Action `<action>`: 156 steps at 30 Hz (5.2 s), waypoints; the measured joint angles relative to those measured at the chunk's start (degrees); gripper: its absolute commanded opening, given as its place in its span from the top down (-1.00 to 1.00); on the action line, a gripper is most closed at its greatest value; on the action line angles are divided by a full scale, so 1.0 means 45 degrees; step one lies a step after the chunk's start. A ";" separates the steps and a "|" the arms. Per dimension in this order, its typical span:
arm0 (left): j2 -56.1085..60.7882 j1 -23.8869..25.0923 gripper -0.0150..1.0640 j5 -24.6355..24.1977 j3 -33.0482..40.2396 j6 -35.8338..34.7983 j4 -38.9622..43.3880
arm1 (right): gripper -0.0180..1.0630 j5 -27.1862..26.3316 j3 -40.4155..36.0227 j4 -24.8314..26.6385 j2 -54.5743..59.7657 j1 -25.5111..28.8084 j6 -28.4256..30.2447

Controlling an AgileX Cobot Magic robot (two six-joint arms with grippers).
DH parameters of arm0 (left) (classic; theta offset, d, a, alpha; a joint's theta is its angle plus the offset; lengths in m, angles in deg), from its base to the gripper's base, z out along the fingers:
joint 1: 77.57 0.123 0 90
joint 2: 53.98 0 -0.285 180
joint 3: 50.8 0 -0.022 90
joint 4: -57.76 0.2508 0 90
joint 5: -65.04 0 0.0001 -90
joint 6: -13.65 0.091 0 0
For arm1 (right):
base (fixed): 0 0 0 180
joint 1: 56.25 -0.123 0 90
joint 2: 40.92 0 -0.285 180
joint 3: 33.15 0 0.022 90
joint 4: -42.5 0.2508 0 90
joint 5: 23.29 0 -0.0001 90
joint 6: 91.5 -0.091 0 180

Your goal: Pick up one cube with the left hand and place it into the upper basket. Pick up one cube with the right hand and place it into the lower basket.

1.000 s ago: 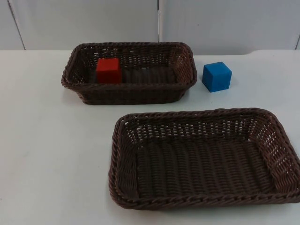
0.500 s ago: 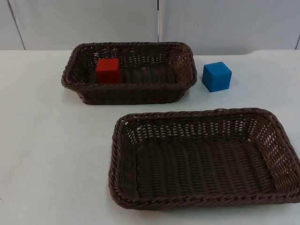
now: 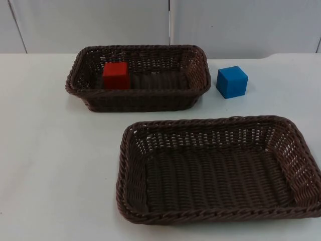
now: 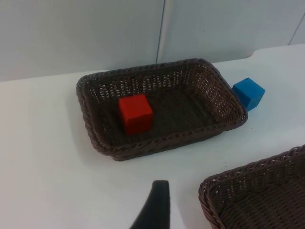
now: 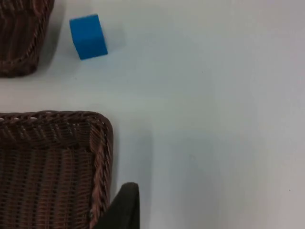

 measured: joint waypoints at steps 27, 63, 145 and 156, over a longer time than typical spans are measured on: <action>0.0000 0.0000 -0.52 -0.0022 0.0000 0.0000 0.0000 | -0.98 -0.3345 0.4724 0.0006 1.1450 -0.1420 0.1268; 0.0000 0.0000 -0.52 -0.0024 0.0000 0.0000 0.0079 | -0.98 -0.5639 1.1723 0.0030 1.9361 -0.3248 0.1349; 0.0000 0.0000 -0.52 -0.0396 0.0000 0.0000 0.0179 | 0.97 0.0164 0.7031 -0.0058 1.0262 -0.2801 0.1100; 0.0000 0.0000 -0.52 -0.0396 0.0000 0.0000 0.0179 | 0.97 -0.0718 0.3085 -0.0002 0.7448 -0.2801 0.1074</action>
